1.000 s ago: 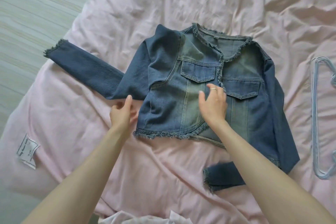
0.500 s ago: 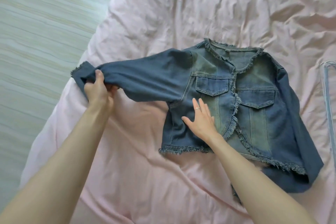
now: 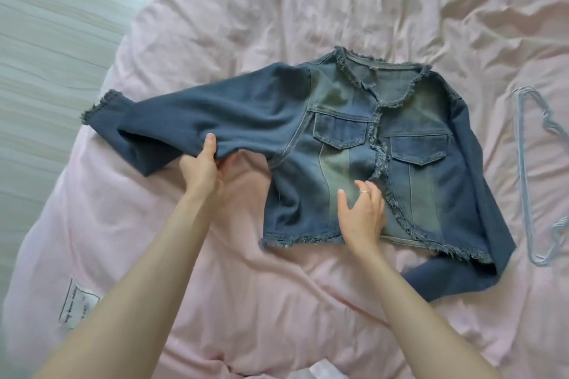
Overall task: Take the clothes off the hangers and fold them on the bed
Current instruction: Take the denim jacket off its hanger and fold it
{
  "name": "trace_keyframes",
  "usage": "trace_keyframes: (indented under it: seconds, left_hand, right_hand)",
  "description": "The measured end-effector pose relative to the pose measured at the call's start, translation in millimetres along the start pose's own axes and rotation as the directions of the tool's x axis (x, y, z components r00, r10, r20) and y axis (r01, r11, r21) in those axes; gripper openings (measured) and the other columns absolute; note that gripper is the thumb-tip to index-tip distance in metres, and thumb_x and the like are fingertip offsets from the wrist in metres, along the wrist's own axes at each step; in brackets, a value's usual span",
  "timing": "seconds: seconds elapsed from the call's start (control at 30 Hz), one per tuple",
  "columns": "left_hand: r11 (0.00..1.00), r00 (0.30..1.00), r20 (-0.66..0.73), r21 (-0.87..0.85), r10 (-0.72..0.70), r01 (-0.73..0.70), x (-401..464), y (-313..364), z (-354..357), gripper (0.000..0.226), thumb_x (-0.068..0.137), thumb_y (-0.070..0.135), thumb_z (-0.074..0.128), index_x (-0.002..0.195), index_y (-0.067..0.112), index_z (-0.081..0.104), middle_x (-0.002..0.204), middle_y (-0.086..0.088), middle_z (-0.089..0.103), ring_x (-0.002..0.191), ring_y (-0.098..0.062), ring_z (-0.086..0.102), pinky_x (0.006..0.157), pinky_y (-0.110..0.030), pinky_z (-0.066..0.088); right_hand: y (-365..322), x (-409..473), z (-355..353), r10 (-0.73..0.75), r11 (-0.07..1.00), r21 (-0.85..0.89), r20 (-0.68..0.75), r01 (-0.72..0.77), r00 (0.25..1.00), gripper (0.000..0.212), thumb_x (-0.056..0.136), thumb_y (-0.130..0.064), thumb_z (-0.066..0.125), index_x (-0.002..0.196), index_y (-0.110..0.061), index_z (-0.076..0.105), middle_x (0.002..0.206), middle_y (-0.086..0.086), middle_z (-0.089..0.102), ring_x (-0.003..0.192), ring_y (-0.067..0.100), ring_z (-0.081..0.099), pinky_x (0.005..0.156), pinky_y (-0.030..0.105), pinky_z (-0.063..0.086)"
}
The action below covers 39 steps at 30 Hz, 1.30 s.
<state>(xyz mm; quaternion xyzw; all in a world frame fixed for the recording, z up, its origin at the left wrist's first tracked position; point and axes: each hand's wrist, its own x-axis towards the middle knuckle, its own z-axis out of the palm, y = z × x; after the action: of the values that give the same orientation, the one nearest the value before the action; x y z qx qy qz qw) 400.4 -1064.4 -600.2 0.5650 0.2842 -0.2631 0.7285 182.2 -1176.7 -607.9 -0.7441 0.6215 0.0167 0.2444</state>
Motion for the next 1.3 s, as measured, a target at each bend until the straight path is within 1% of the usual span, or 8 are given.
trace_keyframes:
  seconds: [0.17,0.3,0.4,0.6,0.77,0.93,1.13,1.3]
  left_hand:
    - [0.986,1.000,0.013,-0.167,-0.014,0.017,12.3,14.2,-1.8,0.032,0.093,0.018,0.059,0.119,0.003,0.052,0.119,-0.018,0.062,0.104,-0.030,0.064,0.084,-0.047,0.054]
    - [0.937,0.944,0.275,0.341,-0.180,0.079,-14.9,-28.0,-13.1,0.020,0.090,0.033,0.061,0.090,0.013,0.063,0.078,-0.007,0.056,0.061,-0.014,0.054,0.055,-0.024,0.047]
    - [0.780,0.946,0.294,0.620,-0.135,-0.082,-24.8,-53.5,-14.2,0.029,0.086,0.030,0.067,0.106,0.010,0.059,0.077,0.002,0.054,0.062,-0.007,0.046,0.058,-0.018,0.041]
    - [0.633,0.970,0.242,0.755,-0.024,-0.173,-15.8,-58.7,-4.4,0.020,0.090,0.024,0.062,0.082,0.006,0.057,0.066,0.004,0.048,0.061,-0.007,0.042,0.052,-0.018,0.033]
    - [0.550,0.973,0.229,0.810,0.023,-0.203,1.3,-54.3,-14.7,0.036,0.085,0.032,0.067,0.096,-0.002,0.059,0.090,-0.010,0.061,0.084,-0.023,0.056,0.073,-0.034,0.044]
    - [0.428,0.970,0.226,0.871,0.085,-0.241,-11.5,-60.0,-14.8,0.045,0.087,0.044,0.060,0.111,0.006,0.055,0.110,-0.008,0.060,0.105,-0.025,0.054,0.092,-0.037,0.042]
    - [0.781,0.987,0.145,0.608,0.068,-0.143,-14.8,-51.5,14.0,0.033,0.093,0.034,0.055,0.117,0.011,0.058,0.109,0.004,0.058,0.103,-0.009,0.052,0.090,-0.019,0.037]
    - [0.833,0.997,-0.064,0.553,0.036,0.005,-4.2,-46.7,15.5,0.015,0.089,0.010,0.047,0.094,0.010,0.062,0.092,-0.006,0.062,0.080,-0.018,0.056,0.070,-0.027,0.041]
  right_hand:
    - [24.3,-11.9,-9.9,0.178,0.974,0.144,-0.018,-0.173,0.984,0.033,0.095,-0.030,0.050,0.116,-0.006,0.055,0.124,0.013,0.050,0.117,0.029,0.047,0.096,0.033,0.033]
    - [27.3,-10.4,-7.2,0.326,0.877,0.323,0.147,-0.357,0.934,0.033,0.095,-0.035,0.048,0.098,-0.005,0.060,0.092,0.007,0.062,0.091,0.028,0.059,0.088,0.038,0.043]
    - [19.1,-1.9,-4.2,0.427,0.652,0.528,0.337,-0.544,0.839,0.028,0.092,-0.036,0.055,0.090,-0.008,0.056,0.076,0.002,0.059,0.068,0.020,0.059,0.081,0.039,0.053]
    - [13.3,13.5,-5.5,0.374,0.580,0.549,0.477,-0.602,0.795,0.007,0.091,-0.015,0.058,0.095,-0.009,0.056,0.070,-0.001,0.056,0.056,0.008,0.046,0.042,0.017,0.036]
    - [21.5,14.8,-3.7,0.346,0.637,0.519,0.469,-0.570,0.813,0.005,0.093,-0.014,0.055,0.093,-0.012,0.051,0.073,0.000,0.056,0.062,0.009,0.055,0.040,0.017,0.041]
    - [27.9,26.6,-6.8,0.275,0.875,0.328,0.269,-0.356,0.923,0.014,0.092,-0.027,0.053,0.081,-0.018,0.054,0.086,0.007,0.067,0.079,0.024,0.065,0.067,0.034,0.056]
    - [15.2,45.0,-27.0,-0.095,0.991,0.104,0.067,0.088,0.993,0.046,0.094,-0.035,0.048,0.137,-0.018,0.041,0.137,0.005,0.042,0.124,0.022,0.041,0.096,0.032,0.033]
    - [-1.3,61.0,-12.4,-0.293,0.890,-0.205,0.428,0.408,0.855,0.058,0.097,-0.048,0.036,0.149,-0.027,0.021,0.159,-0.001,0.006,0.146,0.019,0.004,0.115,0.045,0.013]
